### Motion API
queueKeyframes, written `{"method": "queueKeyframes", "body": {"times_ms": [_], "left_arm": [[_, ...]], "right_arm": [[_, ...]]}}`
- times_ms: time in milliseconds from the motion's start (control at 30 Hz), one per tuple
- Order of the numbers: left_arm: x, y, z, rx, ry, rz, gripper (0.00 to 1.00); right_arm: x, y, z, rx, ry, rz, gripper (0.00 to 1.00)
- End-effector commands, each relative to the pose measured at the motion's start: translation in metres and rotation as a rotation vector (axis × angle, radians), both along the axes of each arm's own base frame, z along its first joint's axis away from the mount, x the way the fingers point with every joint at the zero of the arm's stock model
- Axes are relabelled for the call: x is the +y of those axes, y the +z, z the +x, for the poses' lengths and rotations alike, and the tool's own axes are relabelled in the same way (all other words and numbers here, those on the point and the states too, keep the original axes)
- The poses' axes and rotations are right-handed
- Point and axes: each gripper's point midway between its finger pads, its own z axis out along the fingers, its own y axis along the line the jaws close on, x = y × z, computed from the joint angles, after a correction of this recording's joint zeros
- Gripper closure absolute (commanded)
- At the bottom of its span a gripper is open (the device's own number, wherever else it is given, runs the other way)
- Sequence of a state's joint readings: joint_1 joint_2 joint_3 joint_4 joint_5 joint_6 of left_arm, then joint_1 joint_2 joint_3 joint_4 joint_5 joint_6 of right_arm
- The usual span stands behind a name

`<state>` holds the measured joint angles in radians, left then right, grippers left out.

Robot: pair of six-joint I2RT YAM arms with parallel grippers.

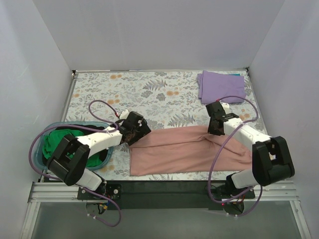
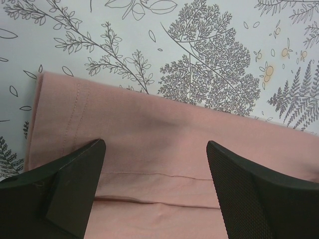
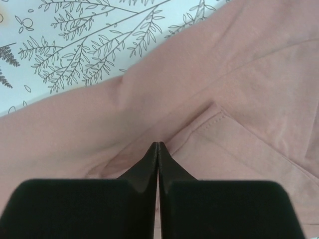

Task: Fold and stack the t-shirts
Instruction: Fold the tshirt

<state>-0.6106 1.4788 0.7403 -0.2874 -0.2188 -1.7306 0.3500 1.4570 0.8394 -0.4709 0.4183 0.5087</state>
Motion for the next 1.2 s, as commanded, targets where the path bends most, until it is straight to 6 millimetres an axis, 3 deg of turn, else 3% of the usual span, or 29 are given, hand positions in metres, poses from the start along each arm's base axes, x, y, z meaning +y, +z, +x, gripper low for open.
{"method": "queueKeyframes", "body": {"times_ms": [0,167,333,433,533,567,733,800,867,933,1167], "left_arm": [[0.026,-0.019,-0.021,0.070,0.033,0.092,0.17],[0.027,-0.020,-0.022,0.071,0.037,0.095,0.17],[0.030,-0.023,-0.030,0.088,0.038,0.088,0.17],[0.034,-0.022,-0.038,0.086,0.050,0.076,0.17],[0.037,-0.016,-0.042,0.070,0.058,0.061,0.17],[0.039,-0.018,-0.045,0.074,0.057,0.060,0.17],[0.041,-0.013,-0.048,0.058,0.060,0.053,0.17],[0.042,-0.015,-0.049,0.061,0.060,0.055,0.17],[0.044,-0.015,-0.049,0.061,0.066,0.061,0.17],[0.044,-0.014,-0.048,0.060,0.067,0.063,0.17],[0.047,-0.013,-0.048,0.055,0.077,0.069,0.17]], "right_arm": [[-0.002,0.016,-0.010,-0.073,-0.022,0.031,0.99],[0.007,0.023,-0.028,-0.123,0.005,0.132,0.99],[0.025,0.046,-0.003,-0.187,0.089,0.180,0.99],[0.034,0.037,0.012,-0.138,0.109,0.152,0.91],[0.035,0.032,0.021,-0.116,0.088,0.124,0.78],[0.033,0.022,0.022,-0.086,0.071,0.101,0.71],[0.032,0.001,0.020,0.009,0.065,0.048,0.66],[0.031,-0.003,0.017,0.024,0.056,0.029,0.69],[0.026,-0.005,0.011,0.038,0.032,-0.004,0.80],[0.023,0.000,0.008,0.025,0.022,-0.013,0.98],[0.013,0.018,-0.017,-0.033,-0.010,0.023,0.99]]}}
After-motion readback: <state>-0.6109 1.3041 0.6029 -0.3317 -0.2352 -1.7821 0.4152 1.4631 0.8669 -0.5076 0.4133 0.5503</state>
